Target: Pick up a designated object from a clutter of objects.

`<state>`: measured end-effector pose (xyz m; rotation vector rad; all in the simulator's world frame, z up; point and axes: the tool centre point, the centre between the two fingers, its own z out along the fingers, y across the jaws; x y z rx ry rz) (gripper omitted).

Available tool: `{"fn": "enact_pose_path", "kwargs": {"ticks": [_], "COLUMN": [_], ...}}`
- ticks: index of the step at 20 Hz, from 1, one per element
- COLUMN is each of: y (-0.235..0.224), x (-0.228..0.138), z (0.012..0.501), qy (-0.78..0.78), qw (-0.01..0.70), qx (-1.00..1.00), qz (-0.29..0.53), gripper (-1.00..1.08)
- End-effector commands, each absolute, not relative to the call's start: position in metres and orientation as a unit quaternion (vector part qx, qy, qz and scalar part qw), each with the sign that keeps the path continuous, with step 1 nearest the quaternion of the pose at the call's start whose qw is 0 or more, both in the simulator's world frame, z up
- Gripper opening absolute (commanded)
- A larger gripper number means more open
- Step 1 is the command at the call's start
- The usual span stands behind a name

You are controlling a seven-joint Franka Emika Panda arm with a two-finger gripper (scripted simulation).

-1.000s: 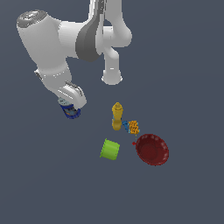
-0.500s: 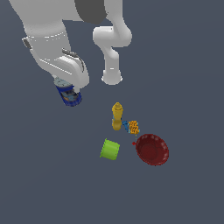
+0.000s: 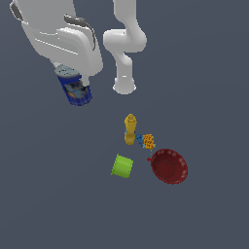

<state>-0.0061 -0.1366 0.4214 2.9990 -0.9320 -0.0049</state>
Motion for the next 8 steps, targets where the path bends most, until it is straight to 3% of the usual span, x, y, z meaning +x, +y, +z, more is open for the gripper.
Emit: {"fn": "enact_pose_path", "kwargs": {"ticks": [1,8], "y": [-0.1341,-0.1321], "x": [-0.0040,-0.0012], "z": [0.4331,0.4416], "qy": [-0.297,-0.297], "qw": [0.000,0.000], "qx": [0.955,0.955], "qz": [0.000,0.000], "gripper": [-1.00,-1.00]}}
